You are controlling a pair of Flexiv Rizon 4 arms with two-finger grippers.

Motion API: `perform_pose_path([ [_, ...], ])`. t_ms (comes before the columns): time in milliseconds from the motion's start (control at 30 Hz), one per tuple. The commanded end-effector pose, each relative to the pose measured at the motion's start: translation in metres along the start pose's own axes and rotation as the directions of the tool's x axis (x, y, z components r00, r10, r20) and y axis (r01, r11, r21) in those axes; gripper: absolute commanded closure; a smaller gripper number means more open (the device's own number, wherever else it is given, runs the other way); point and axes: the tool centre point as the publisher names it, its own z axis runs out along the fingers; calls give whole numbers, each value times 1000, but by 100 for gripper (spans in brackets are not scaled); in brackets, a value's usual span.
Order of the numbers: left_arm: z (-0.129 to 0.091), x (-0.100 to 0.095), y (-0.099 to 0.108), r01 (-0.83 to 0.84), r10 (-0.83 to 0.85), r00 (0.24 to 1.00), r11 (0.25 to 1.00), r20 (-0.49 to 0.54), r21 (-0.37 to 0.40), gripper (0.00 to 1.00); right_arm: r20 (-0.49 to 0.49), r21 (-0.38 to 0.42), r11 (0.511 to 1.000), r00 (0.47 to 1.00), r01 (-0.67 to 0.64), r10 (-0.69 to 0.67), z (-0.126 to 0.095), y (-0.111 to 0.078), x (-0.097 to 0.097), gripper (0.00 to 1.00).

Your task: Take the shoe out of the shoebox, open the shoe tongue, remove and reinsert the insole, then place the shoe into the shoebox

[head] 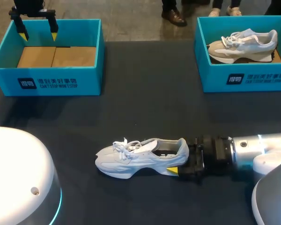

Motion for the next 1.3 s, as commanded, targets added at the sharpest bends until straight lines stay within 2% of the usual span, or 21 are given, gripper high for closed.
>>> perform_pose_path([
  [33, -3, 3, 4, 6, -6, 1000, 1000, -2, 11, 0, 2, 4, 1000, 1000, -1, 1, 0, -1, -1, 100],
  [200, -15, 29, 27, 56, -56, 998, 998, -16, -4, 0, 2, 4, 1000, 1000, -1, 1, 0, -1, -1, 100],
  [267, -16, 40, 39, 77, -77, 997, 997, 0, 32, 0, 2, 4, 1000, 1000, -1, 1, 0, -1, -1, 100],
  [367, -21, 55, 57, 108, -108, 994, 994, -10, 26, 0, 2, 4, 1000, 1000, -1, 1, 0, -1, -1, 100],
  [467, -19, 67, 70, 128, -128, 992, 992, -14, 0, 0, 2, 4, 1000, 1000, -1, 1, 0, -1, -1, 100],
  [633, -15, 86, 94, 146, -146, 989, 989, -16, 2, 0, 2, 4, 1000, 1000, -1, 1, 0, -1, -1, 100],
  [733, -13, 97, 105, 210, -212, 977, 976, -20, -54, 0, 2, 4, 1000, 1000, -1, 1, 0, -1, -1, 100],
  [800, -10, 105, 114, 222, -223, 975, 973, -15, -56, 0, 2, 4, 1000, 1000, -1, 1, 0, -1, -1, 100],
  [1267, -12, 106, 112, 238, -239, 971, 970, 0, -44, 0, 2, 4, 1000, 1000, -1, 1, 0, -1, -1, 100],
  [1300, -14, 112, 120, 211, -211, 977, 977, -9, -36, 0, 2, 4, 1000, 1000, -1, 1, 0, -1, -1, 100],
])
